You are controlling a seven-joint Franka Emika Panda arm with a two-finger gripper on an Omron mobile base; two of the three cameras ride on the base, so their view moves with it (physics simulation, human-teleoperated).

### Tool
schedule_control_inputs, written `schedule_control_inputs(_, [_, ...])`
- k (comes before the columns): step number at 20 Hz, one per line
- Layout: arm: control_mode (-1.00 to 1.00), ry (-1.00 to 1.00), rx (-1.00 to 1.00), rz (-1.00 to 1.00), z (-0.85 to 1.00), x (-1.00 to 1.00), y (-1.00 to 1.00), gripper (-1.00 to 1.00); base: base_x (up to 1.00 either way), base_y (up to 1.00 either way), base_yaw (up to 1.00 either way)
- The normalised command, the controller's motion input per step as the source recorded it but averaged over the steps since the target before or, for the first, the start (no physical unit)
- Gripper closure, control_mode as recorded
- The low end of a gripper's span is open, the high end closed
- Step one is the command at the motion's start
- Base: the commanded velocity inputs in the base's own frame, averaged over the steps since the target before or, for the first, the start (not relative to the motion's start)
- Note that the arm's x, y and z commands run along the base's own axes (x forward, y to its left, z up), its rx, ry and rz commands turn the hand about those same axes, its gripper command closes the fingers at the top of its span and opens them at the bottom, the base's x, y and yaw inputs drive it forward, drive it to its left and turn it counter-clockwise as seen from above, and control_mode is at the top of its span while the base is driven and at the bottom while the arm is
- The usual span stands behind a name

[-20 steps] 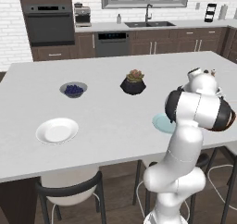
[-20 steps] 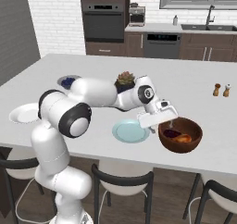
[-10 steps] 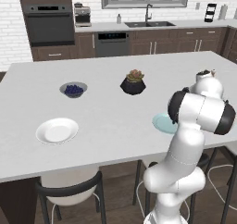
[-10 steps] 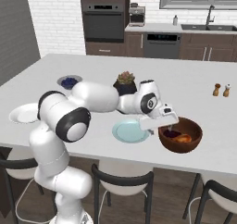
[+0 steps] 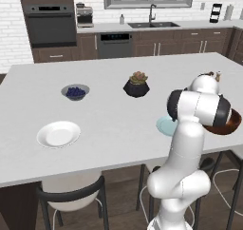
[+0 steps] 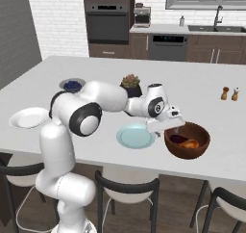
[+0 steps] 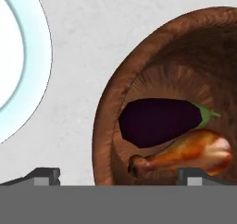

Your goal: Pick the chicken drumstick and eggplant from their plates and place them in the bowl. Then put the bowl in the fridge.

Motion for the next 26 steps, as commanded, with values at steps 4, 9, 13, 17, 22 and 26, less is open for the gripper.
schedule_control_inputs(4, [-1.00,-0.13,0.05,0.09,-0.20,0.04,-0.06,-1.00,0.00,0.00,0.00])
schedule_control_inputs(9, [-1.00,-0.15,0.00,0.02,-0.19,0.00,0.00,-1.00,0.00,0.00,0.00])
schedule_control_inputs(13, [-1.00,-0.12,0.00,0.00,-0.41,0.06,0.00,-1.00,0.00,0.00,0.00])
schedule_control_inputs(17, [-1.00,-0.07,0.00,0.00,-0.29,0.08,0.00,-1.00,0.00,0.00,0.00])
schedule_control_inputs(22, [-1.00,-0.07,0.00,0.00,-0.22,0.00,0.00,1.00,0.00,0.00,0.00])
schedule_control_inputs(26, [-1.00,-0.03,0.02,0.00,-0.57,-0.15,0.00,1.00,0.00,0.00,0.00])
